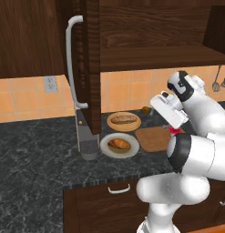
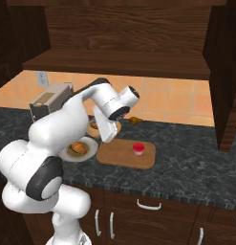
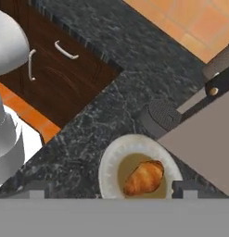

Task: From the different types of pastries on the counter, select a croissant and place it on the cutting board. Then retrieve a jar of jam from the cabinet and place it alongside the croissant on the cutting board.

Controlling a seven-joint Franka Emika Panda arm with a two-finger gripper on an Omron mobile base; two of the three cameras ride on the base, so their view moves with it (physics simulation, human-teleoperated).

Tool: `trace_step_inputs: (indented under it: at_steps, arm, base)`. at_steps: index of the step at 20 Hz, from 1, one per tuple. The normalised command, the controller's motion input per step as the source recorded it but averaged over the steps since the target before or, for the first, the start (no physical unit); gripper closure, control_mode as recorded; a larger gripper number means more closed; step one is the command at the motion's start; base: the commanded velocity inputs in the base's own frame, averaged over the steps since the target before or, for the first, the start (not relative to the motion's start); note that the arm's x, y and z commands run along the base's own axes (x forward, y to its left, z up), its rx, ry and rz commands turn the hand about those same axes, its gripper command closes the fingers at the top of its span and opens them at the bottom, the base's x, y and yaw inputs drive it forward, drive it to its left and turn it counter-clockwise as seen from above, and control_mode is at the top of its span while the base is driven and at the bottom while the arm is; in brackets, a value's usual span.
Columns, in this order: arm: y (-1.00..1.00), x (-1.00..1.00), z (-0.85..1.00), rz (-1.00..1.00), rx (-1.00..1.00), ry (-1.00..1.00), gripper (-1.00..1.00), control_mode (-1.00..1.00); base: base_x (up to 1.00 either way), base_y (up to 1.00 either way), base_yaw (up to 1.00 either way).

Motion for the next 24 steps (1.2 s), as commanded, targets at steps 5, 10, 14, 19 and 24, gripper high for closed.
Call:
trace_step_inputs:
  at_steps: [5, 10, 14, 19, 24]
  arm:
    - [0.59, 0.09, 0.22, 0.26, -0.04, 0.00, -1.00, -1.00]
    - [0.75, 0.36, -0.11, 0.21, -0.07, 0.01, -1.00, -1.00]
    - [0.52, 0.00, 0.00, 0.17, -0.03, -0.02, -1.00, -1.00]
    - [0.24, 0.05, -0.08, 0.31, -0.13, -0.11, -1.00, -1.00]
    - [0.08, 0.10, -0.21, 0.33, -0.08, -0.07, -1.00, -1.00]
  base:
    - [0.00, 0.00, 0.00]
    - [0.00, 0.00, 0.00]
    - [0.00, 0.00, 0.00]
    - [0.00, 0.00, 0.00]
    - [0.00, 0.00, 0.00]
